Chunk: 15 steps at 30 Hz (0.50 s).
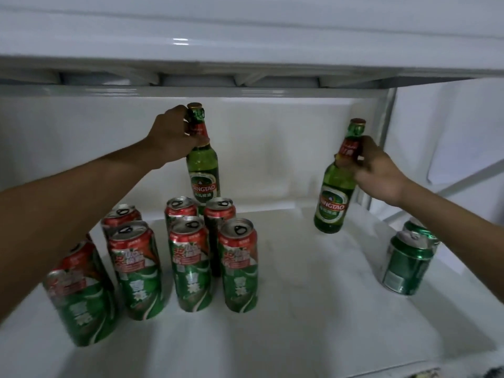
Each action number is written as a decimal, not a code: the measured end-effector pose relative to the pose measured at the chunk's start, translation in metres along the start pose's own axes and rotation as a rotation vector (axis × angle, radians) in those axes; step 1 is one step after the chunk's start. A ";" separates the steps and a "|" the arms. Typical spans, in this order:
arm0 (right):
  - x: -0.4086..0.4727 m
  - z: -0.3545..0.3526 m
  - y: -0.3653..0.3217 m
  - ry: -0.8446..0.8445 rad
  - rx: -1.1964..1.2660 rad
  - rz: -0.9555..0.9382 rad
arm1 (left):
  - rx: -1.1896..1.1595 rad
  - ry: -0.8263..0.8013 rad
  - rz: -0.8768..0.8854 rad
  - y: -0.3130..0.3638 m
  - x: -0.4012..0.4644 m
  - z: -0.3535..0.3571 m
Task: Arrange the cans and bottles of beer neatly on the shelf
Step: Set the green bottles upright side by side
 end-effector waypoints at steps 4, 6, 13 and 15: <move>0.002 0.005 0.002 -0.069 -0.009 -0.060 | -0.006 -0.022 0.037 0.016 -0.005 0.022; 0.004 0.003 0.002 -0.072 -0.002 -0.075 | 0.011 -0.051 0.062 0.026 -0.005 0.034; 0.013 -0.001 0.007 -0.103 0.077 -0.094 | -0.027 -0.090 0.070 0.062 -0.010 0.068; 0.016 -0.003 0.011 -0.110 0.115 -0.105 | -0.027 -0.090 0.069 0.074 -0.012 0.076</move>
Point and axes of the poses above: each hand's wrist, its own x-axis towards the middle knuckle, its own z-axis out of the palm, y = z × x, the point moved 8 cm from there along x, towards the middle knuckle, and after that the axes turned 3 degrees about -z, right-handed, at the moved point
